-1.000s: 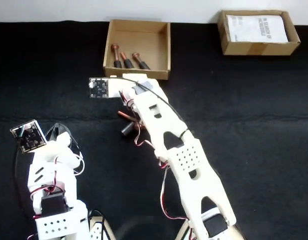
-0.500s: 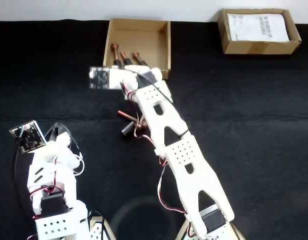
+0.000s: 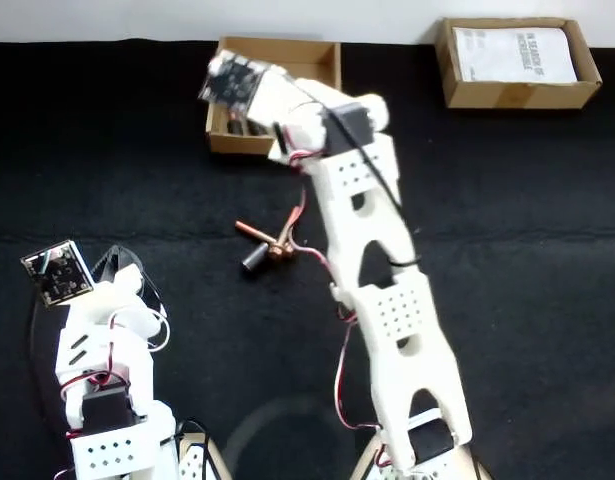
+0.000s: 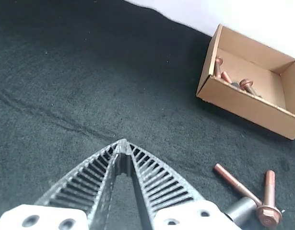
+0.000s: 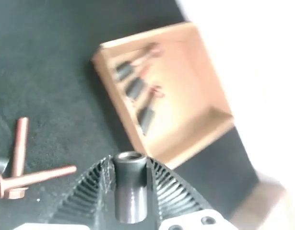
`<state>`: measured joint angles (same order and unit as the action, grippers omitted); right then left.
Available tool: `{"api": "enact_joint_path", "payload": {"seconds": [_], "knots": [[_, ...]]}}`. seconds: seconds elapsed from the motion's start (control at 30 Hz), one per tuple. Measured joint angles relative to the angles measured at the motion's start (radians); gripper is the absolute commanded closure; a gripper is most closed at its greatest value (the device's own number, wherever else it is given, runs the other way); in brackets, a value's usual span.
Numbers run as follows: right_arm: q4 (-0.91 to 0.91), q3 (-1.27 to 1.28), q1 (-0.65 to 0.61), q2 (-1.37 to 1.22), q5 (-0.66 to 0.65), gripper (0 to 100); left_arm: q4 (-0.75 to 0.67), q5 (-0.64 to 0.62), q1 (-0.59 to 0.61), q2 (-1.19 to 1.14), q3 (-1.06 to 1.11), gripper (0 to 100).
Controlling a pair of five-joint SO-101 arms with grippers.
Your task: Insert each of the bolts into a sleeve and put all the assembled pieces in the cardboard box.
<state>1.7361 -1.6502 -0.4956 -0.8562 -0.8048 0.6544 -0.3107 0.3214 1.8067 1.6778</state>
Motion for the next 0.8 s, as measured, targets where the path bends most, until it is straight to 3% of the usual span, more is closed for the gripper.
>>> {"api": "enact_joint_path", "payload": {"seconds": [0.17, 0.3, 0.5, 0.8], "knots": [[0.015, 0.018, 0.141, 0.212, 0.144, 99.1, 0.029, 0.003, -0.006, 0.000, 0.000, 98], [0.017, 0.215, 0.272, 0.431, 0.230, 99.1, 0.104, 0.094, -0.061, 0.000, 0.000, 98], [0.017, 0.720, 0.416, 0.870, 0.290, 99.1, 0.229, 0.153, -0.143, 0.000, -0.011, 98], [0.017, 1.545, 0.482, 1.636, 0.296, 99.1, 0.388, 0.255, -0.249, -0.011, -0.198, 98]]}}
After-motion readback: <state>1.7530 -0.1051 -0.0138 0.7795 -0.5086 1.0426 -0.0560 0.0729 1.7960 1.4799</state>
